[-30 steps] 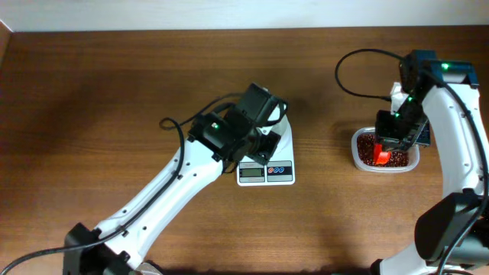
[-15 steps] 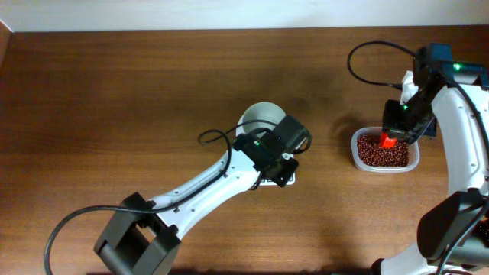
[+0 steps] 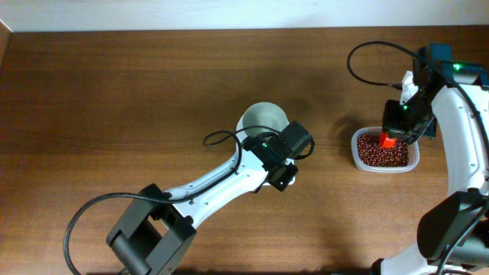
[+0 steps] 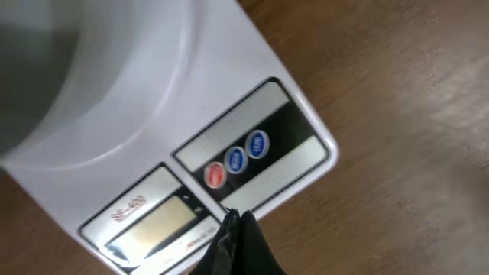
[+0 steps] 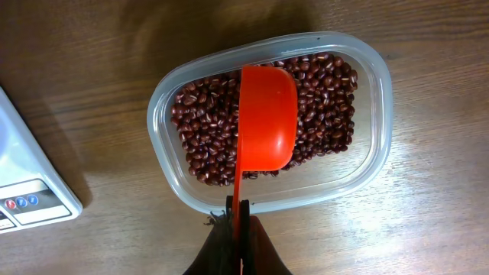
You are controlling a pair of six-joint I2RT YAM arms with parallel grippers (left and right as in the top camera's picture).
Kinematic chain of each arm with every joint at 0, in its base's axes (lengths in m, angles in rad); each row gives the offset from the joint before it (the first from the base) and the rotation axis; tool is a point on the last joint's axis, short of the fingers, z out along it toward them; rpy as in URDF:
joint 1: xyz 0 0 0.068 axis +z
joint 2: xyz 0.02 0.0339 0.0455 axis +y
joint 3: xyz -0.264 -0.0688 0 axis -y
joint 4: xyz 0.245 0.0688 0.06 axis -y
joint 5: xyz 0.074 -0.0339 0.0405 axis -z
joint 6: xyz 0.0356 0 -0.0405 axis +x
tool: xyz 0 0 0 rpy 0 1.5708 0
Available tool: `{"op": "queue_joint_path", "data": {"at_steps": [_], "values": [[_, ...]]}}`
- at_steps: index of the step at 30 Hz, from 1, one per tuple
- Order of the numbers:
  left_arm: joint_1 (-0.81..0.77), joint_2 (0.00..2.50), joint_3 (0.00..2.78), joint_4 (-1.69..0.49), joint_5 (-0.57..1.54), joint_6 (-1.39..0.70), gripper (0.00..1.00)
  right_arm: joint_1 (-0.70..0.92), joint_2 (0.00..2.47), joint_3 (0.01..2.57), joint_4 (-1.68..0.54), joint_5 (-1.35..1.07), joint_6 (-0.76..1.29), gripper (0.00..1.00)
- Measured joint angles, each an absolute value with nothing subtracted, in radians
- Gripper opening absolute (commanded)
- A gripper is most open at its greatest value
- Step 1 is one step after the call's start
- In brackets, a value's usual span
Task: Scoop item into bowl and weigh 50g on scale
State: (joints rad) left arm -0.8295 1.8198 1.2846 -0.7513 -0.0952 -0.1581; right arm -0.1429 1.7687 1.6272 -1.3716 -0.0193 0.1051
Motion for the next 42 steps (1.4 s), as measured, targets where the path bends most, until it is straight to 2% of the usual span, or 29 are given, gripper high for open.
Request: {"op": "queue_joint_path", "data": {"at_steps": [7, 17, 28, 42], "values": [[-0.830, 1.820, 1.287, -0.668, -0.171, -0.172, 0.00, -0.143, 1.768, 1.627, -1.375, -0.019, 0.105, 0.04], [-0.832, 1.820, 1.251, -0.653, -0.231, -0.387, 0.00, -0.143, 1.769, 1.627, -1.375, -0.019, 0.105, 0.04], [-0.832, 1.820, 1.158, -0.520, -0.244, -0.402, 0.00, -0.143, 1.769, 1.627, -1.375, -0.019, 0.105, 0.04], [-0.832, 1.834, 1.156, -0.532, -0.213, -0.355, 0.00, -0.143, 1.769, 1.627, -1.375, -0.019, 0.105, 0.04]]}}
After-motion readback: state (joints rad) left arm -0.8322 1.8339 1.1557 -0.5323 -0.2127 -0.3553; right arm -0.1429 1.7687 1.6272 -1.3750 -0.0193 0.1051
